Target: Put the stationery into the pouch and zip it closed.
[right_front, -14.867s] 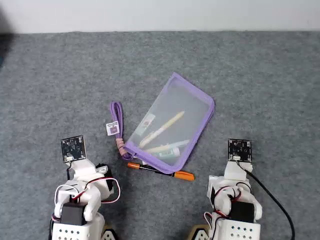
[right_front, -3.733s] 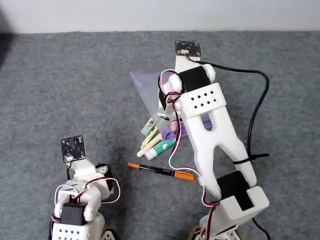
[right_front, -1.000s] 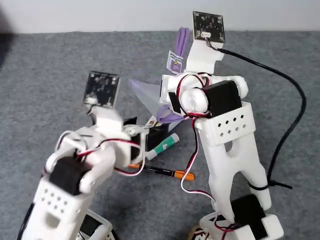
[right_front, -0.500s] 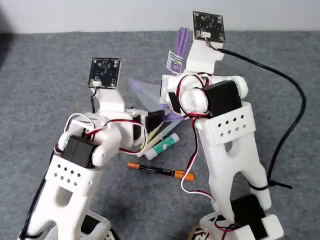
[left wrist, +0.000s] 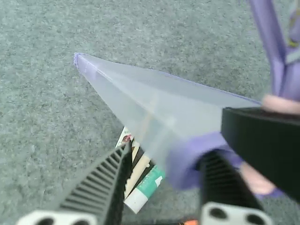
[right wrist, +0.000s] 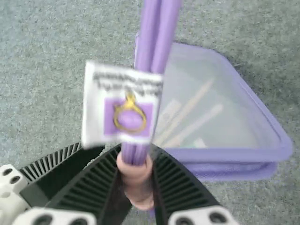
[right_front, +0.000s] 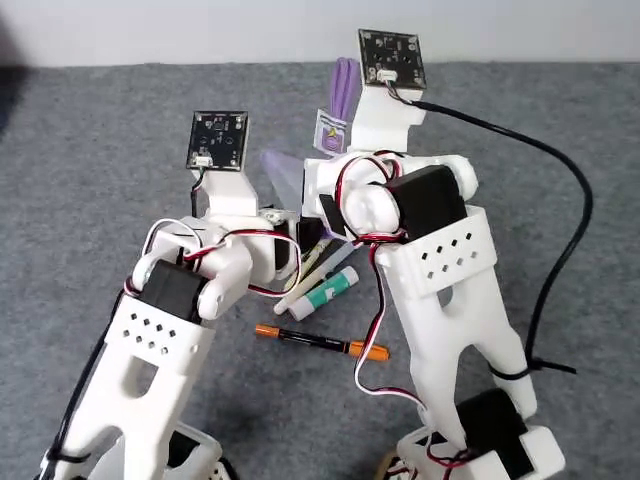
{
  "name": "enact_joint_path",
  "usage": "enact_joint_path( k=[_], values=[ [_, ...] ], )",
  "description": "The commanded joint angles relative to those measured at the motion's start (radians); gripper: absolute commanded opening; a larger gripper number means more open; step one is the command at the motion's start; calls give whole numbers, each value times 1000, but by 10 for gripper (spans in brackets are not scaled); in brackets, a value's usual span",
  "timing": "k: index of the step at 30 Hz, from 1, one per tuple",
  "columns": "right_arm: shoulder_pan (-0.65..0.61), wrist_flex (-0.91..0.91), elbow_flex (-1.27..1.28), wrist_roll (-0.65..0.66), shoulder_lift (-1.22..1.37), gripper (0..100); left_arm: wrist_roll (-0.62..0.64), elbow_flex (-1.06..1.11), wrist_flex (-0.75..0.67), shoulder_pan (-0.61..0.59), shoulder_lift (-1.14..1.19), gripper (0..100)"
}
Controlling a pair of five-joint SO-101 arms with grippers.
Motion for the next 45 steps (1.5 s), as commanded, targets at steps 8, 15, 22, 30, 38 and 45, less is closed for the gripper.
enact_joint_path(
  k=[8, 15, 22, 30, 38, 45],
  values=[
    [93, -1, -55, 15, -45, 8, -41, -7, 11, -35, 3, 12],
    [211, 39, -55, 66, -45, 8, -41, -4, 14, -140, 3, 11],
    [317, 33, -55, 137, -45, 8, -40, -4, 15, -183, 3, 11],
    [340, 31, -55, 150, -47, 8, -40, -2, 54, -201, 5, 11],
    [409, 41, -55, 150, -47, 8, -40, -4, 77, -215, 5, 11],
    [440, 42, -51, 152, -42, 8, -40, -4, 78, -219, 2, 11]
  ],
)
